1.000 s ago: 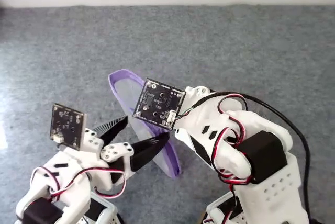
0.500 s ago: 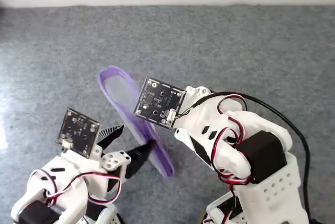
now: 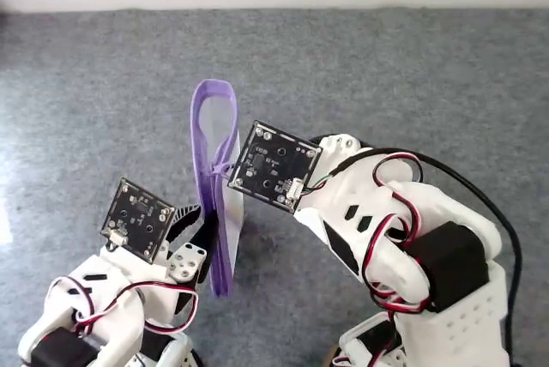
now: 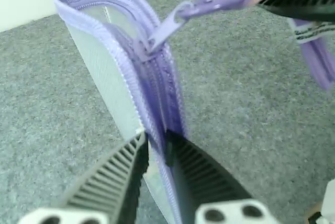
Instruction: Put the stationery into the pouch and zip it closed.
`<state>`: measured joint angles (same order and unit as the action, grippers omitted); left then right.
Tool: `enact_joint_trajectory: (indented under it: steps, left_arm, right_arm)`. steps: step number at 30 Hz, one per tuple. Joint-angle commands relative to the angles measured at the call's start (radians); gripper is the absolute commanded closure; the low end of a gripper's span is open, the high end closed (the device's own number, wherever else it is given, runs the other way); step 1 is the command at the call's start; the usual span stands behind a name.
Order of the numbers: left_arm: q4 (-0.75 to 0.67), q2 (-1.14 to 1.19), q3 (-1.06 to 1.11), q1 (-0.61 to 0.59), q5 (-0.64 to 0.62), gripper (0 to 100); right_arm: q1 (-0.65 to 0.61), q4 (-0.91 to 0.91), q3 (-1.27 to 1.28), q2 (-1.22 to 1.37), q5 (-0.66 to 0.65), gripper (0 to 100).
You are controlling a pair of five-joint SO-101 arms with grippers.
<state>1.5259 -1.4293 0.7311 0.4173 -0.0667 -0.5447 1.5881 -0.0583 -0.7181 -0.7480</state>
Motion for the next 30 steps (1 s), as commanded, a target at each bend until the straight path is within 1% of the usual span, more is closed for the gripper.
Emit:
enact_joint_trajectory:
  steps: [1, 2, 4, 6, 8, 11, 15, 20, 22, 30]
  left_arm:
    - [0.0, 0.003, -0.079, -0.008, 0.014, 92]
    - [0.003, 0.003, -0.102, -0.008, 0.014, 89]
    - [0.009, 0.003, -0.127, -0.015, 0.008, 79]
    - [0.015, 0.003, -0.133, -0.074, 0.006, 69]
    - [0.014, 0.009, -0.128, -0.132, 0.008, 64]
    - [0.011, 0.005, -0.136, -0.158, 0.012, 63]
    - [0.008, 0.005, -0.143, -0.121, 0.002, 63]
    - [0.006, 0.012, -0.2, -0.003, -0.117, 63]
    - [0.009, 0.012, -0.206, 0.025, -0.149, 63]
    - [0.006, 0.014, -0.18, 0.043, -0.224, 63]
  right_arm:
    - [0.004, -0.01, -0.049, 0.019, -0.026, 99.0]
    - [0.004, -0.016, -0.046, 0.021, -0.031, 99.0]
    - [0.004, -0.016, -0.044, 0.024, -0.038, 99.0]
    - [0.004, -0.015, -0.048, 0.041, -0.034, 99.0]
    - [0.004, -0.019, -0.048, 0.056, -0.028, 99.0]
    - [-0.013, -0.028, -0.049, 0.074, 0.017, 99.0]
    - [-0.074, -0.028, -0.049, 0.084, 0.034, 99.0]
    - [-0.093, -0.03, -0.046, 0.102, 0.052, 99.0]
    - [-0.09, -0.03, -0.049, 0.12, 0.061, 99.0]
    - [-0.093, -0.067, -0.051, 0.147, 0.089, 99.0]
